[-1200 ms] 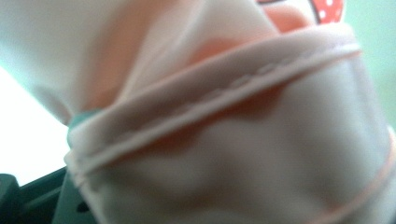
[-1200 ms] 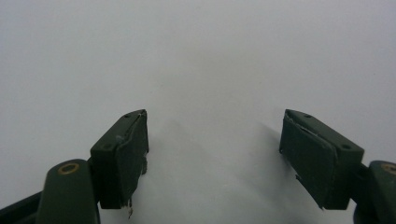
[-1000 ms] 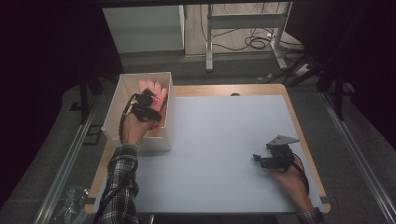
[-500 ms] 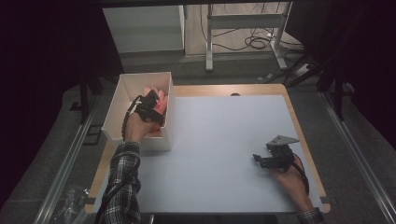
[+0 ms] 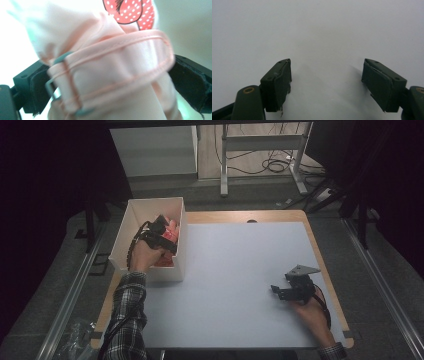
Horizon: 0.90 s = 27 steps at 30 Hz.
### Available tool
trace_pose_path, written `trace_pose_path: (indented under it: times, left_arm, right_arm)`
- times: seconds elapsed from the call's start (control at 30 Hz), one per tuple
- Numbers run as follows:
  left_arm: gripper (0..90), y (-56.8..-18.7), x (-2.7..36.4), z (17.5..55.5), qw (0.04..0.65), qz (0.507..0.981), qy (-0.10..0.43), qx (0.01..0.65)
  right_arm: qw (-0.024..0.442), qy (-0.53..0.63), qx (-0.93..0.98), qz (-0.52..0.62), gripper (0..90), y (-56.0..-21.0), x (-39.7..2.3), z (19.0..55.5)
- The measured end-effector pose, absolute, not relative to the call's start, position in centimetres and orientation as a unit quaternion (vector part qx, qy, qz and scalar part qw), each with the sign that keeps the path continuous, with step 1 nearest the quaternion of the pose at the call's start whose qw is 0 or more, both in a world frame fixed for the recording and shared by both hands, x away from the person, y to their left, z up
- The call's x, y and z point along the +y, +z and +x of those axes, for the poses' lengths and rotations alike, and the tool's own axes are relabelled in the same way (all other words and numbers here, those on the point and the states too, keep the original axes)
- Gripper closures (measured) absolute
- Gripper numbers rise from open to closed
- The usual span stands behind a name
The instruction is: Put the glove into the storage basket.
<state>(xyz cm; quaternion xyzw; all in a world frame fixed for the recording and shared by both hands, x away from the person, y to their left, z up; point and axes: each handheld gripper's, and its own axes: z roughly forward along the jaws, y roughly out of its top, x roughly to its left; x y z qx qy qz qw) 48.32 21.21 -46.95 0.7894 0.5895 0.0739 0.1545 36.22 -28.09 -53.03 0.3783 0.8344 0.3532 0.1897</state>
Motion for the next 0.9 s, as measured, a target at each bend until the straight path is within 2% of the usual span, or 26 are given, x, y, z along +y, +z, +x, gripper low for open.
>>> trace_pose_path:
  times: [0.9]
  left_arm:
    - [2.7, -42.4, 22.3, 42.8, 0.262, 0.796, 0.184, 0.514]
  right_arm:
    - [0.190, 0.353, 0.834, 0.378, 24.2, -53.0, -28.1, 36.2]
